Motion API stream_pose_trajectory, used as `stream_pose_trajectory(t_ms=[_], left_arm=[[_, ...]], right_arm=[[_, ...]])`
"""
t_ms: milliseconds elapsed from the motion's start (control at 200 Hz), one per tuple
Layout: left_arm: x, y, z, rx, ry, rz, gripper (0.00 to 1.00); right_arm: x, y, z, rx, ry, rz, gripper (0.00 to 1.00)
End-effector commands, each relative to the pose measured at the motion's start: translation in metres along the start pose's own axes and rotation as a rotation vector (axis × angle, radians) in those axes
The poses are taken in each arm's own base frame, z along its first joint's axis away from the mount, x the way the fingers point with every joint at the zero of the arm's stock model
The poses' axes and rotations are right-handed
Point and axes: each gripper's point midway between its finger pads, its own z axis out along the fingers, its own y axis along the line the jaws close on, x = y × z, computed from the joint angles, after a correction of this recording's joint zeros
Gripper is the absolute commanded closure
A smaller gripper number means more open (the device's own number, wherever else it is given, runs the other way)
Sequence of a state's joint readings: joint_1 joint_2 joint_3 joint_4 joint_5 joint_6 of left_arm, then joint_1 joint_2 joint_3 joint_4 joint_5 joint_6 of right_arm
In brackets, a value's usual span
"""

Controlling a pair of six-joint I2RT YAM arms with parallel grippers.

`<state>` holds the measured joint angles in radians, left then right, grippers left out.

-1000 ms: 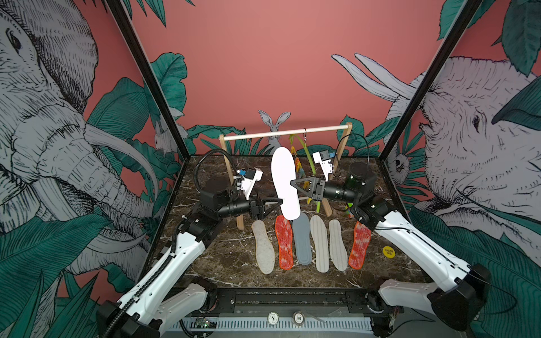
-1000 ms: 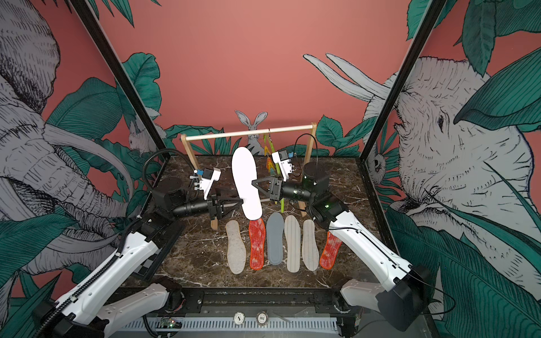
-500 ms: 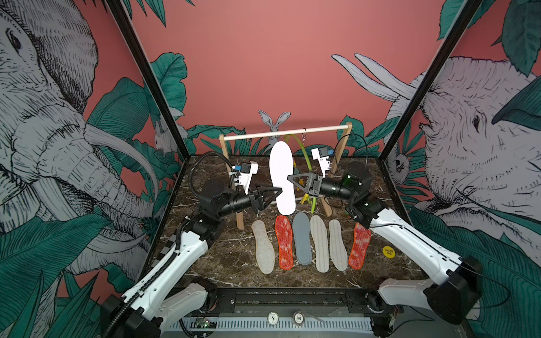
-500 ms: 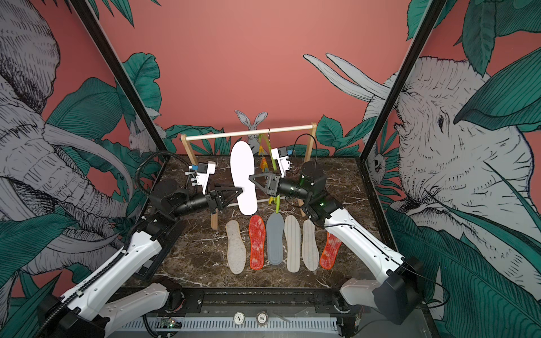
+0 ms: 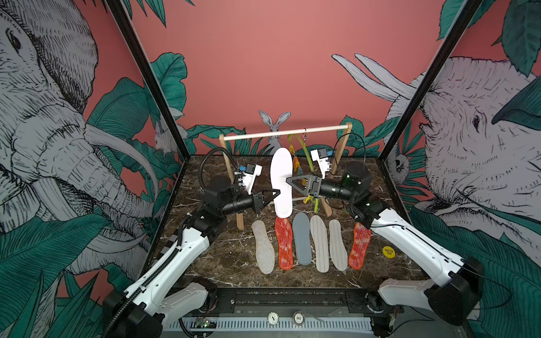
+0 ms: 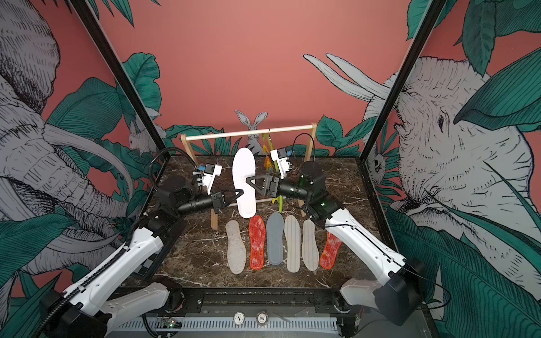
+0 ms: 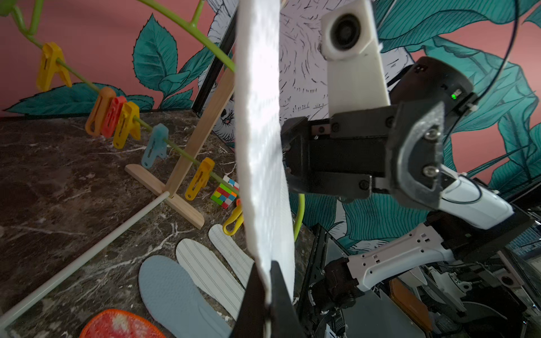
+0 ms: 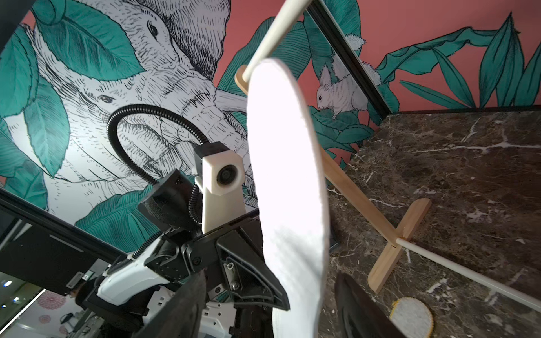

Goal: Take the shoe insoles off the hanger
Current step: Place the insole at the center of the board.

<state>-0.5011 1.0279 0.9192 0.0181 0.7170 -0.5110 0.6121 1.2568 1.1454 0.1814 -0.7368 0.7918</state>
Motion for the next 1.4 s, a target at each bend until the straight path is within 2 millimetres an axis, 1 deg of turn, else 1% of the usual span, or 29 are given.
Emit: stream_pose_trajectory(t_ms=[0, 85, 105, 235, 325, 385, 485, 600, 685, 780, 950, 1010, 1080, 1230, 1395], left_arm=[[0.022, 0.004, -0.021, -0.109, 0.086, -0.013, 1.00], [0.039, 0.008, -0.035, -0.175, 0.125, -0.037, 1.00], [0.042, 0.015, -0.038, -0.220, 0.129, -0.042, 1.00], [0.075, 0.032, -0.060, -0.360, 0.217, -0.128, 1.00], [0.098, 0.044, -0.072, -0.447, 0.260, -0.231, 1.00], [0.110, 0.055, -0.082, -0.531, 0.266, -0.291, 1.00], [0.131, 0.069, -0.091, -0.637, 0.296, -0.340, 1.00], [0.161, 0.084, -0.095, -0.733, 0.361, -0.364, 1.00], [0.179, 0.097, -0.106, -0.815, 0.390, -0.400, 1.00], [0.198, 0.110, -0.119, -0.895, 0.396, -0.425, 1.00], [0.224, 0.124, -0.138, -0.987, 0.348, -0.490, 1.00], [0.233, 0.129, -0.146, -1.028, 0.347, -0.499, 1.00], [0.244, 0.135, -0.150, -1.048, 0.351, -0.509, 1.00], [0.263, 0.146, -0.151, -1.067, 0.348, -0.543, 1.00], [0.271, 0.151, -0.154, -1.077, 0.325, -0.538, 1.00]], right_arm=[[-0.015, 0.026, -0.021, -0.003, -0.039, -0.129, 0.22], [-0.019, 0.036, -0.034, 0.003, -0.045, -0.172, 0.19], [-0.020, 0.037, -0.036, 0.007, -0.043, -0.182, 0.18], [-0.029, 0.052, -0.056, 0.029, -0.060, -0.264, 0.16], [-0.035, 0.058, -0.070, 0.053, -0.076, -0.304, 0.14], [-0.039, 0.059, -0.078, 0.069, -0.092, -0.325, 0.14], [-0.045, 0.059, -0.087, 0.086, -0.124, -0.340, 0.13], [-0.044, 0.052, -0.090, 0.100, -0.133, -0.333, 0.13], [-0.040, 0.043, -0.090, 0.120, -0.123, -0.320, 0.13], [-0.035, 0.025, -0.093, 0.165, -0.122, -0.289, 0.13], [-0.022, -0.009, -0.095, 0.224, -0.119, -0.207, 0.13], [-0.018, -0.017, -0.095, 0.227, -0.118, -0.181, 0.13], [-0.014, -0.025, -0.095, 0.234, -0.117, -0.156, 0.13], [-0.013, -0.032, -0.099, 0.240, -0.123, -0.137, 0.14], [-0.014, -0.032, -0.101, 0.227, -0.132, -0.133, 0.14]])
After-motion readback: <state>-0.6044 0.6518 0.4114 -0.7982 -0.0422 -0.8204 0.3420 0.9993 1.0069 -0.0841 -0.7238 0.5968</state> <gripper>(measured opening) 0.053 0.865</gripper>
